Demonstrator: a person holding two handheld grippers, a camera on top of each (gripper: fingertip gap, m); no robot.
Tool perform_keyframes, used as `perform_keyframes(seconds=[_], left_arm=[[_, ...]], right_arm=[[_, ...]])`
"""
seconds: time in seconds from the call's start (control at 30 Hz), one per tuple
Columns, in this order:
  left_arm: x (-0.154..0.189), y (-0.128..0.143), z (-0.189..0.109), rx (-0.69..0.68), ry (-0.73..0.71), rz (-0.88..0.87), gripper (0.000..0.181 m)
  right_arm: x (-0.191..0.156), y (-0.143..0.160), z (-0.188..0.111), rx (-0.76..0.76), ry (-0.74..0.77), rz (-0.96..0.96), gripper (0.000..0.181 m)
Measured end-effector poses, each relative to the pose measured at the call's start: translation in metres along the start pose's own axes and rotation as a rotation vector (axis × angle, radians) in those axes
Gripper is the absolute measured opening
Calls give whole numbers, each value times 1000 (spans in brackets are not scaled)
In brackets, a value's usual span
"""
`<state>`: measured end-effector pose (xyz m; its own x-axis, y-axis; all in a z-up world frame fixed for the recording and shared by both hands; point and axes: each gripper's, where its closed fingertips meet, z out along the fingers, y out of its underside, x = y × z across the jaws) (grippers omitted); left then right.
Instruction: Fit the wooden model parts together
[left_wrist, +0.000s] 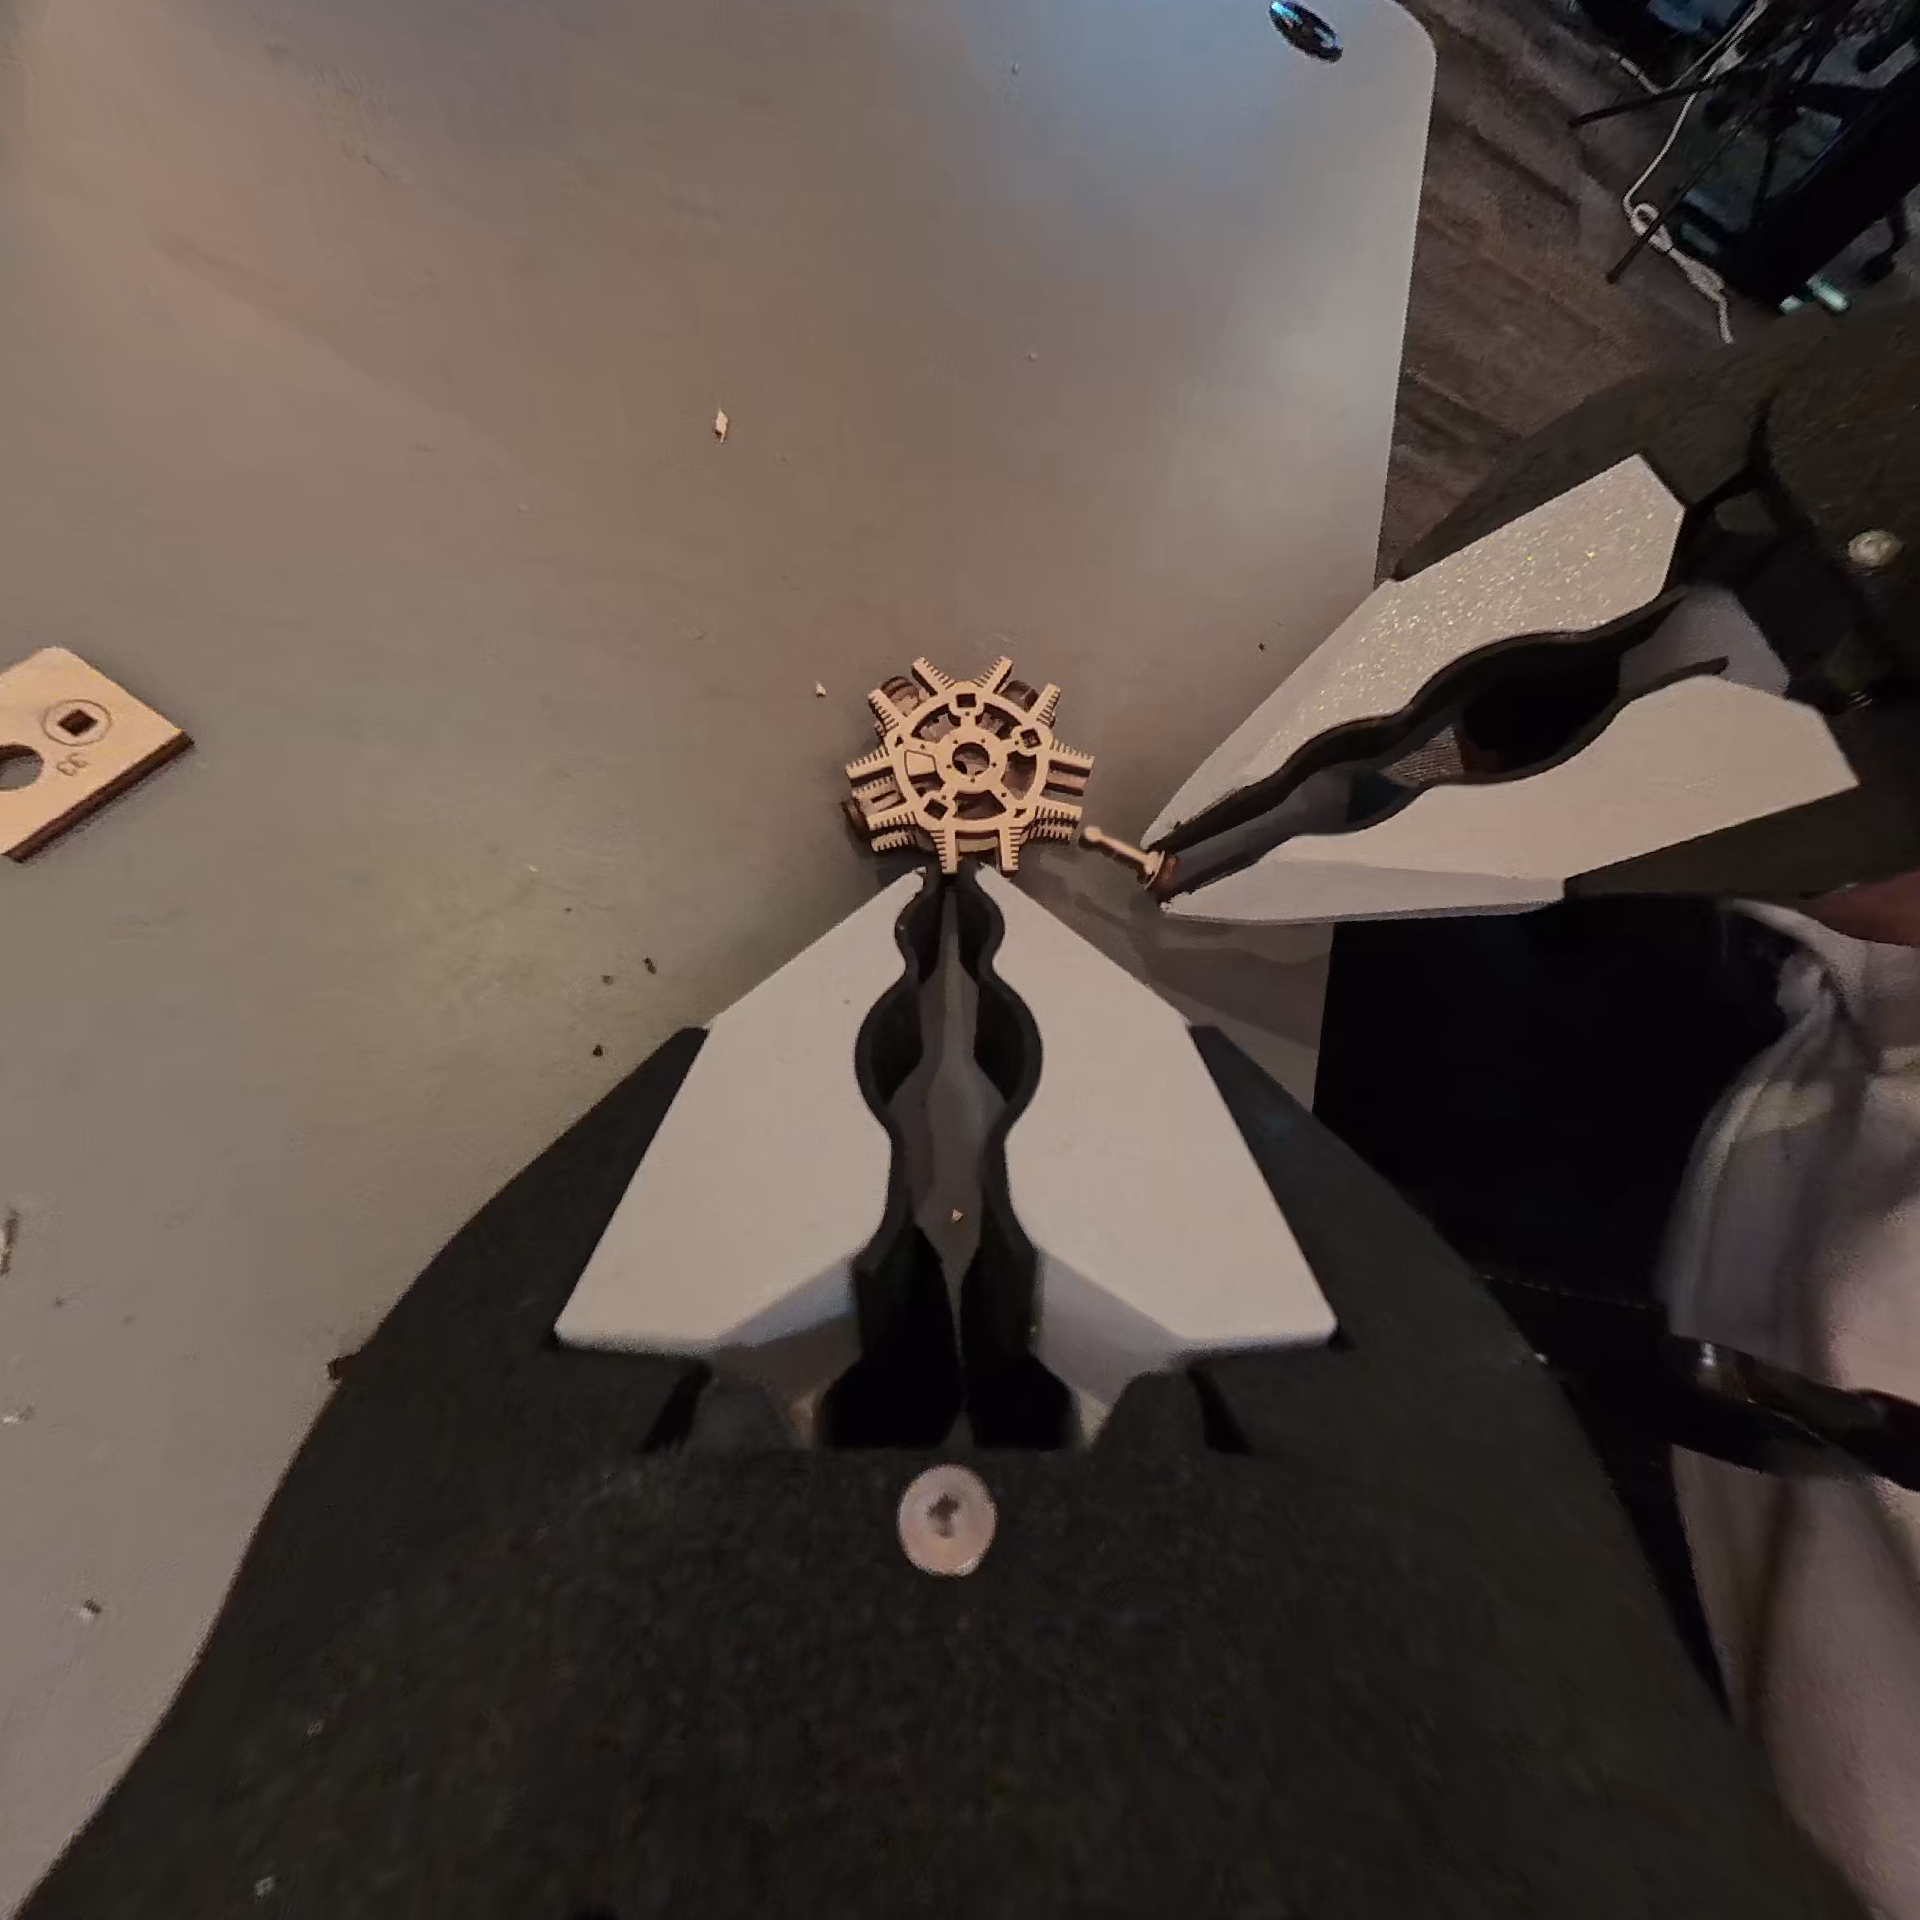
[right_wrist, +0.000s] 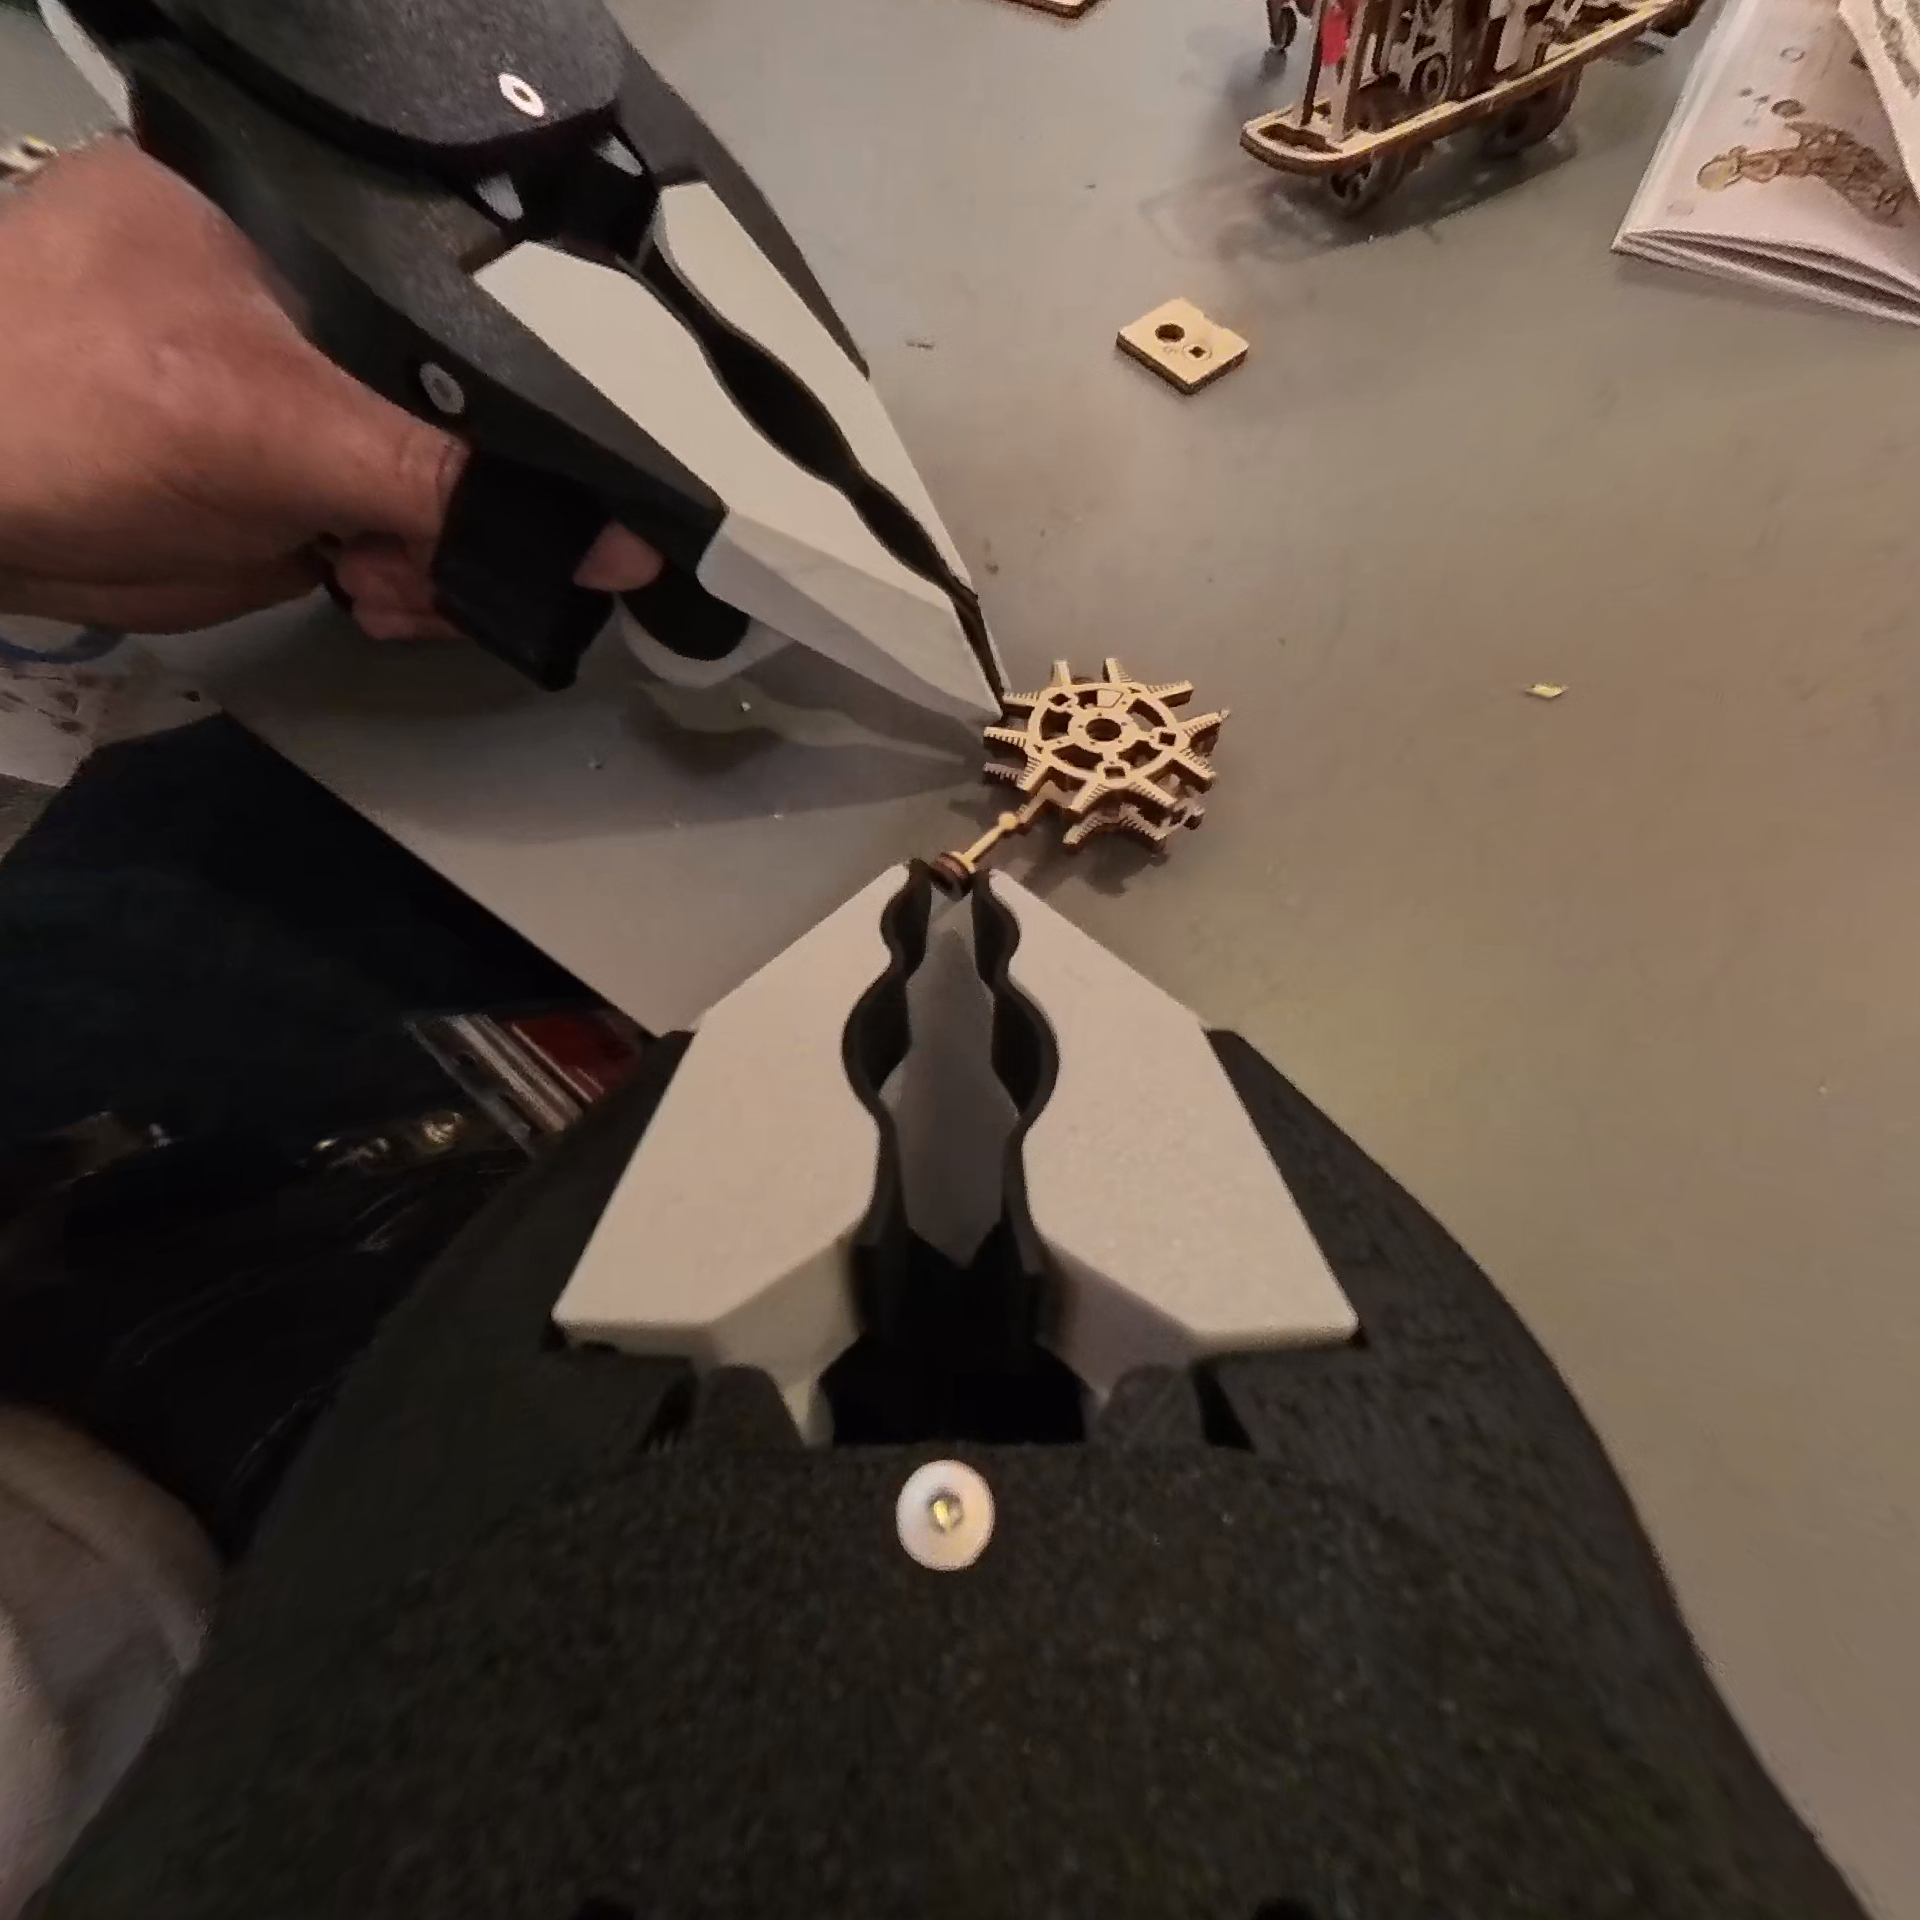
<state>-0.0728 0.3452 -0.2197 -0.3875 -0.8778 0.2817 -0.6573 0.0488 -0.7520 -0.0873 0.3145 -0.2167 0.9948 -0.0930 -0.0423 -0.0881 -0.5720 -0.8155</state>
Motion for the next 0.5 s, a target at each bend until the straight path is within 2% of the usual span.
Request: perform_keyframes(seconds=[0.17,0.5], left_arm=[[-1,-3,-2,18,32,-44,0],[0,-2,-1,12,25,-31,0]], right_arm=[[2,-6,-4,18,-38,69,7],[7,-5,-1,-4,-44,66,7]])
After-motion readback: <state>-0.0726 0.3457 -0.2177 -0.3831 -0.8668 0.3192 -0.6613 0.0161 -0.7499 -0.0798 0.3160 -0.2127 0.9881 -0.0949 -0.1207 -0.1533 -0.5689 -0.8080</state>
